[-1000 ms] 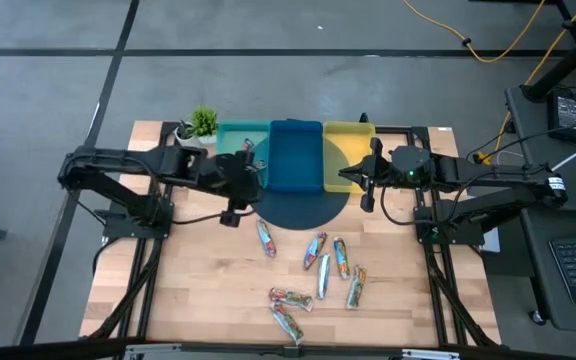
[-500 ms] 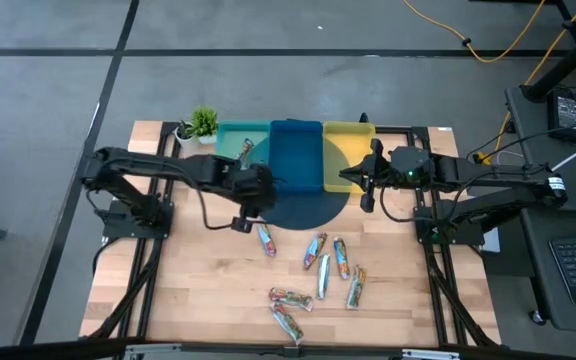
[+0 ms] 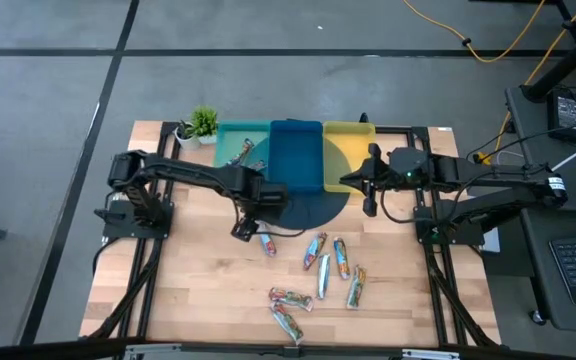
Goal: Pick and place Granola Bars by type
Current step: Put the top left red granola bar into the blue bin
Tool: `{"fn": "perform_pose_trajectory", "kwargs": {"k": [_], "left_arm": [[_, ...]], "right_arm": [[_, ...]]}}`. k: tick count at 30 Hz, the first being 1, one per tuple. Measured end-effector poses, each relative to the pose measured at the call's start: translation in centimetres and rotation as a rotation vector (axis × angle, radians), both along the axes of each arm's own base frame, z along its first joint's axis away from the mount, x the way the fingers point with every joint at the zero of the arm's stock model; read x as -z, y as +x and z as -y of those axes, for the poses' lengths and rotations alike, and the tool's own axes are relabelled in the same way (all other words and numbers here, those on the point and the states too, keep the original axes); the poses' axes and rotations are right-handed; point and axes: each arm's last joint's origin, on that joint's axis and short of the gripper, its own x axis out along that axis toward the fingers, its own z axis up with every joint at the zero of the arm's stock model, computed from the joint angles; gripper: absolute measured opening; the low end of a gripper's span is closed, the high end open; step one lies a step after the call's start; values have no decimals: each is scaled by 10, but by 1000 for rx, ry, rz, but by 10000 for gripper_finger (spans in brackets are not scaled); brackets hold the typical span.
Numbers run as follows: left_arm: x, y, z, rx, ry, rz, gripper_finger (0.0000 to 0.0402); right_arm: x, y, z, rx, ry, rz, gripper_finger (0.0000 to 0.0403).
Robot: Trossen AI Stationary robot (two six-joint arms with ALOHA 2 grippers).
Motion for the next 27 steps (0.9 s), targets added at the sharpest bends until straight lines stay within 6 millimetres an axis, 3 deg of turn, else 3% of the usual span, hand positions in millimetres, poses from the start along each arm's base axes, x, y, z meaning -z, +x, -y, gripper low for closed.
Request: {"fn": "perform_pose_trajectory", "kwargs": {"k": [5, 11, 18, 27], "left_arm": [[16, 6, 3, 91, 15, -46, 260], [34, 14, 7, 202, 29, -81, 266], [65, 21, 5, 215, 31, -92, 263], [84, 17, 5, 176, 13, -58, 261]], "right_arm": [[4, -2, 0, 6, 14, -39, 34], [6, -3, 0, 6, 15, -64, 34], [6, -3, 0, 5, 12, -69, 34], [8, -4, 0, 4, 11, -92, 34]]}}
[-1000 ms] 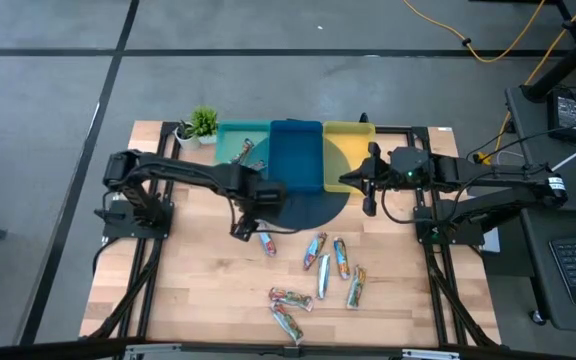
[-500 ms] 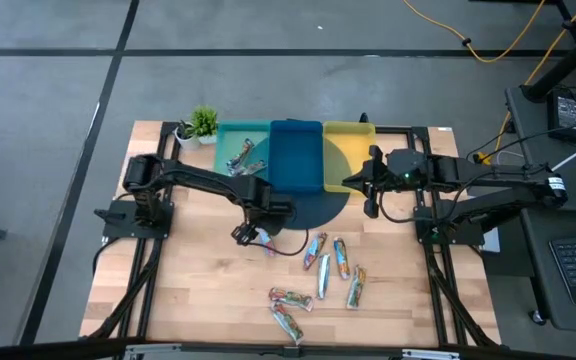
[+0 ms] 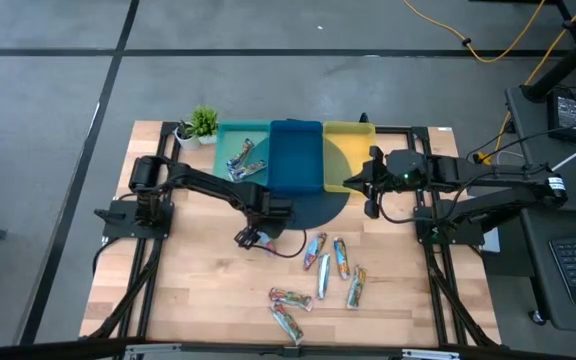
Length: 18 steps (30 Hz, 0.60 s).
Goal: Pick and place Granola Bars by type
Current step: Put the top left red granola bar into the blue bin
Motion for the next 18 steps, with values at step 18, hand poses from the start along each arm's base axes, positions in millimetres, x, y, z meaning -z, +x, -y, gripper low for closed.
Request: {"fn": "perform_pose_trajectory", "kwargs": {"k": [18], "left_arm": [[13, -9, 3, -30, -29, -26, 116]], "right_arm": [[0, 0, 0, 1, -2, -4, 34]]}}
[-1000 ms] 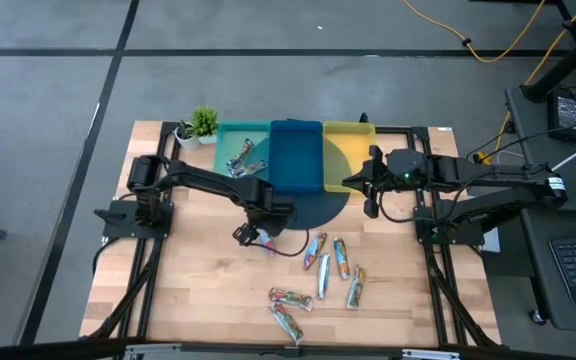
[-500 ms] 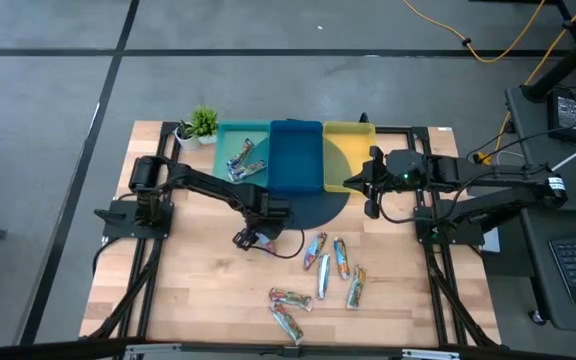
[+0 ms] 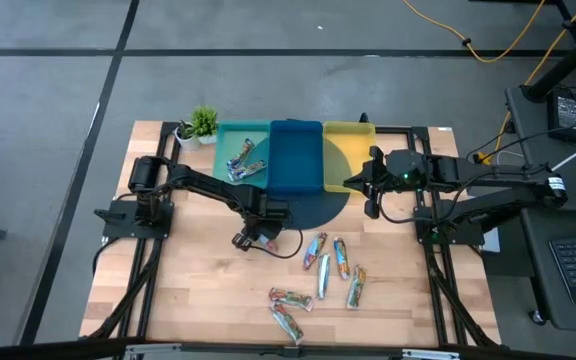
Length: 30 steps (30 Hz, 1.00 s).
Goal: Pick and place Granola Bars by type
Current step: Put the top left red granola bar into the blue bin
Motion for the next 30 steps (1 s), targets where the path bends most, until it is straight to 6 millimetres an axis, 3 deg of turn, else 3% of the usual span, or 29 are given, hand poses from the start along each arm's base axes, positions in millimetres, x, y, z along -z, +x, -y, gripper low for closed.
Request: {"fn": "perform_pose_trajectory", "kwargs": {"k": [9, 17, 22, 30], "left_arm": [[-2, -4, -4, -11, -12, -51, 34], [-21, -7, -18, -58, -6, -18, 23], [-58, -15, -30, -131, 43, 92, 21], [-150, -31, -53, -393, 147, 426, 20]], "right_arm": [[0, 0, 0, 0, 0, 0, 34], [0, 0, 0, 3, 4, 1, 34], [0, 0, 0, 3, 4, 1, 34], [-1, 0, 0, 1, -1, 6, 34]]}}
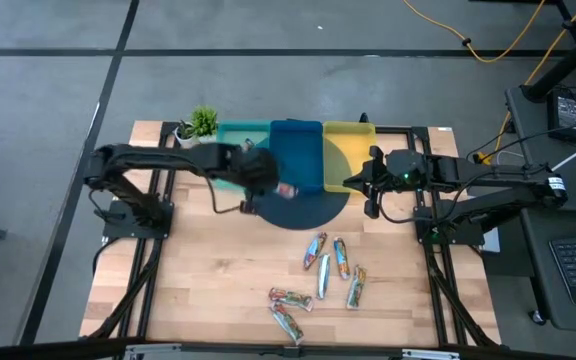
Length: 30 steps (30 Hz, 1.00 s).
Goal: Pick and place Granola Bars by type
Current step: Put the top left red granola bar into the blue bin
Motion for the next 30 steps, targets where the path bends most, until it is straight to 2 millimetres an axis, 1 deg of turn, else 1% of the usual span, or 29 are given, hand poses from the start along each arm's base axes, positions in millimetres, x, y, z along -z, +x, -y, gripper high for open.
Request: {"fn": "perform_pose_trajectory", "kwargs": {"k": [2, 5, 8, 11, 14, 23, 30], "left_arm": [[-19, -5, -5, -80, 8, 106, 20], [-41, -13, -9, -152, 0, 250, 20], [-56, -19, -10, -192, -13, 358, 20], [-66, -23, -11, -215, -5, 425, 20], [-68, -23, -12, -223, 6, 443, 20], [-66, -21, -12, -193, 29, 424, 20], [-66, -22, -16, -209, 42, 424, 20]], "right_arm": [[0, 0, 0, 0, 0, 5, 34], [-2, 1, 0, 0, -2, 18, 34], [-3, 2, 0, -2, -6, 40, 34], [-5, 3, 0, -19, -38, 57, 34], [-6, 3, 0, -26, -51, 64, 34], [-8, 4, 0, -23, -48, 83, 34], [-9, 5, 0, -22, -49, 103, 34]]}}
